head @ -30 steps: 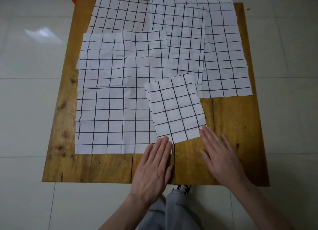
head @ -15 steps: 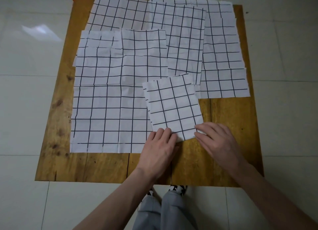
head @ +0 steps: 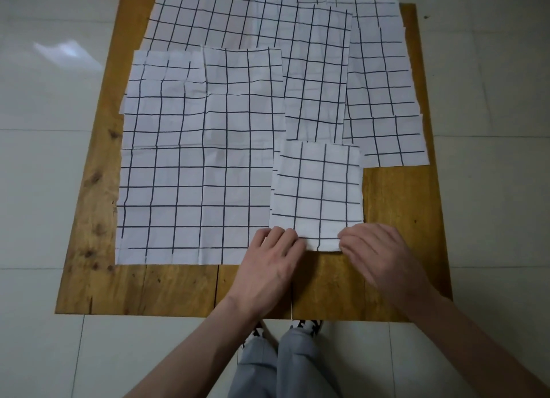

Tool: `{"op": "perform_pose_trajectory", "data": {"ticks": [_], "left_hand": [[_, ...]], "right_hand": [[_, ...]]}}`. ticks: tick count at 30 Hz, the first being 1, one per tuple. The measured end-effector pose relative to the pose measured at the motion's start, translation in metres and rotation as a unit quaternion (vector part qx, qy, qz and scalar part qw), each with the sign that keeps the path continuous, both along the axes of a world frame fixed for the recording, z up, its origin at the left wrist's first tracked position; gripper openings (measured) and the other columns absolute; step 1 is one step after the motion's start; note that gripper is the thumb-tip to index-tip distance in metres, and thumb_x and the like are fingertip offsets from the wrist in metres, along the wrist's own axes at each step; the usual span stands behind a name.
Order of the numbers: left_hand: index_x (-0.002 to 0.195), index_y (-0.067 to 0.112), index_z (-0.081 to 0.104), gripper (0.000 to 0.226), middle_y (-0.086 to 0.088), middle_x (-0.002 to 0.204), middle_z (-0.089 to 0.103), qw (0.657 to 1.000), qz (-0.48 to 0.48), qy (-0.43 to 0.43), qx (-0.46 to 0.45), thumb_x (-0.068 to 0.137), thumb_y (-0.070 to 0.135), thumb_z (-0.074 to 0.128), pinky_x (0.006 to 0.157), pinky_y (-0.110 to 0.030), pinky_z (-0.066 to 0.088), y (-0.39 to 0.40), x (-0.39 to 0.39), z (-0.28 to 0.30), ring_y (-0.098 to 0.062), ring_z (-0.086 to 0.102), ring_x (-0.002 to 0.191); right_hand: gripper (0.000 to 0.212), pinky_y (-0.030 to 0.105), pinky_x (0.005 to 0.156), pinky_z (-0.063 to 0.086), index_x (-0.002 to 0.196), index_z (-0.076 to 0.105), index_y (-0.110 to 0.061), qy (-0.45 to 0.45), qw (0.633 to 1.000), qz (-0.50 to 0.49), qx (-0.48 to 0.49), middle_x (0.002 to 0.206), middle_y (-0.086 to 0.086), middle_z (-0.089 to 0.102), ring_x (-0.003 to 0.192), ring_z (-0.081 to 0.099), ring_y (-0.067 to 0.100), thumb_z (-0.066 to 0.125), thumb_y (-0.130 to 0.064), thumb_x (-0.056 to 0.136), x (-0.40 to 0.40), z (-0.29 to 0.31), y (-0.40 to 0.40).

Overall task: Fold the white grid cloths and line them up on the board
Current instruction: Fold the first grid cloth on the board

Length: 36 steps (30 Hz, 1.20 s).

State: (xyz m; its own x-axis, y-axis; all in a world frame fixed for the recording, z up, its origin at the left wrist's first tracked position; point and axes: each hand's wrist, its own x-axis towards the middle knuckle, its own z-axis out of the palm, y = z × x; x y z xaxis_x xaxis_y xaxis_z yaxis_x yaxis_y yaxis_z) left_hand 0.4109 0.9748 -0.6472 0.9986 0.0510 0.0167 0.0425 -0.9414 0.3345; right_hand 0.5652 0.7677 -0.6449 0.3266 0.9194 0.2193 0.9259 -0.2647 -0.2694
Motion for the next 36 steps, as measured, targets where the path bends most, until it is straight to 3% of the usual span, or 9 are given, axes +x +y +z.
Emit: {"op": "perform_pose_trajectory", "data": {"ticks": [3, 8, 12, 16, 19, 22, 24, 28, 36], "left_hand": [[0.125, 0.017, 0.058, 0.029, -0.002, 0.116, 0.059, 1.0, -0.012, -0.02, -0.008, 0.098, 0.018, 0.066, 0.099, -0.035, 0.038, -0.002, -0.009, 0.005, -0.021, 0.056, 0.105], [0.12, 0.016, 0.055, 0.016, 0.0, 0.113, 0.06, 0.997, -0.014, -0.035, -0.072, 0.106, 0.024, 0.057, 0.098, -0.036, 0.046, 0.002, -0.019, 0.012, -0.02, 0.058, 0.101], [0.137, 0.018, 0.053, 0.044, 0.002, 0.132, 0.062, 0.992, -0.014, 0.013, -0.124, 0.104, 0.047, 0.054, 0.107, -0.036, 0.047, 0.025, -0.025, 0.013, -0.015, 0.057, 0.12], [0.133, 0.024, 0.065, 0.051, 0.007, 0.135, 0.064, 0.988, 0.021, 0.037, -0.148, 0.084, 0.013, 0.077, 0.107, -0.035, 0.047, 0.044, -0.028, 0.004, -0.014, 0.058, 0.125], [0.128, 0.025, 0.069, 0.053, 0.009, 0.13, 0.069, 0.987, 0.049, 0.036, -0.147, 0.079, 0.007, 0.076, 0.109, -0.03, 0.039, 0.043, -0.024, 0.005, -0.011, 0.06, 0.123], [0.127, 0.024, 0.07, 0.043, 0.005, 0.127, 0.071, 0.987, 0.063, 0.02, -0.146, 0.085, 0.015, 0.068, 0.107, -0.034, 0.044, 0.042, -0.021, 0.006, -0.013, 0.06, 0.121], [0.125, 0.024, 0.07, 0.037, 0.005, 0.123, 0.071, 0.983, 0.087, 0.023, -0.157, 0.089, 0.016, 0.066, 0.102, -0.037, 0.05, 0.042, -0.019, 0.006, -0.014, 0.062, 0.116], [0.115, 0.025, 0.066, 0.019, 0.014, 0.105, 0.06, 0.967, 0.151, 0.027, -0.202, 0.098, 0.026, 0.057, 0.085, -0.034, 0.055, 0.036, -0.015, 0.006, -0.007, 0.056, 0.098], [0.104, 0.033, 0.054, 0.007, 0.017, 0.087, 0.063, 0.93, 0.227, 0.021, -0.289, 0.104, 0.04, 0.053, 0.065, -0.025, 0.053, 0.03, 0.006, 0.005, -0.003, 0.062, 0.077]], "right_hand": [[0.034, 0.032, 0.105, 0.045, 0.12, 0.073, -0.013, 0.025, 0.999, 0.01, -0.023, 0.12, 0.002, 0.073, 0.114, 0.067, 0.018, 0.065, -0.039, 0.099, -0.006, 0.003, -0.007], [0.03, 0.032, 0.101, 0.054, 0.123, 0.074, -0.012, 0.078, 0.997, -0.003, -0.001, 0.121, 0.001, 0.075, 0.114, 0.07, 0.015, 0.066, -0.006, 0.094, -0.015, -0.002, -0.019], [0.041, 0.034, 0.099, 0.057, 0.123, 0.073, -0.011, 0.129, 0.99, -0.05, 0.005, 0.121, 0.0, 0.074, 0.115, 0.069, 0.014, 0.073, 0.005, 0.086, -0.025, 0.001, -0.027], [0.035, 0.026, 0.1, 0.054, 0.126, 0.069, -0.017, 0.191, 0.974, -0.115, 0.031, 0.12, -0.009, 0.07, 0.116, 0.063, 0.003, 0.067, -0.006, 0.093, -0.036, 0.005, -0.027], [0.05, 0.011, 0.103, 0.046, 0.139, 0.05, -0.041, 0.292, 0.929, -0.226, 0.031, 0.132, -0.022, 0.059, 0.126, 0.054, -0.008, 0.07, -0.027, 0.096, -0.045, 0.007, -0.024], [0.075, 0.005, 0.089, 0.047, 0.138, 0.036, -0.062, 0.403, 0.858, -0.318, 0.017, 0.135, -0.025, 0.053, 0.124, 0.051, -0.014, 0.079, -0.023, 0.09, -0.045, 0.005, -0.019], [0.067, 0.004, 0.084, 0.049, 0.138, 0.04, -0.056, 0.427, 0.835, -0.346, 0.023, 0.125, -0.029, 0.055, 0.116, 0.053, -0.02, 0.077, -0.024, 0.092, -0.043, 0.003, -0.014], [0.038, 0.028, 0.088, 0.054, 0.114, 0.068, -0.023, 0.355, 0.855, -0.377, 0.011, 0.108, -0.011, 0.064, 0.103, 0.059, -0.001, 0.058, -0.052, 0.092, -0.037, -0.003, -0.006], [0.013, 0.032, 0.079, 0.053, 0.102, 0.066, -0.027, 0.331, 0.844, -0.416, 0.064, 0.097, -0.013, 0.061, 0.093, 0.061, 0.008, 0.06, -0.038, 0.099, -0.031, -0.007, 0.01]]}}
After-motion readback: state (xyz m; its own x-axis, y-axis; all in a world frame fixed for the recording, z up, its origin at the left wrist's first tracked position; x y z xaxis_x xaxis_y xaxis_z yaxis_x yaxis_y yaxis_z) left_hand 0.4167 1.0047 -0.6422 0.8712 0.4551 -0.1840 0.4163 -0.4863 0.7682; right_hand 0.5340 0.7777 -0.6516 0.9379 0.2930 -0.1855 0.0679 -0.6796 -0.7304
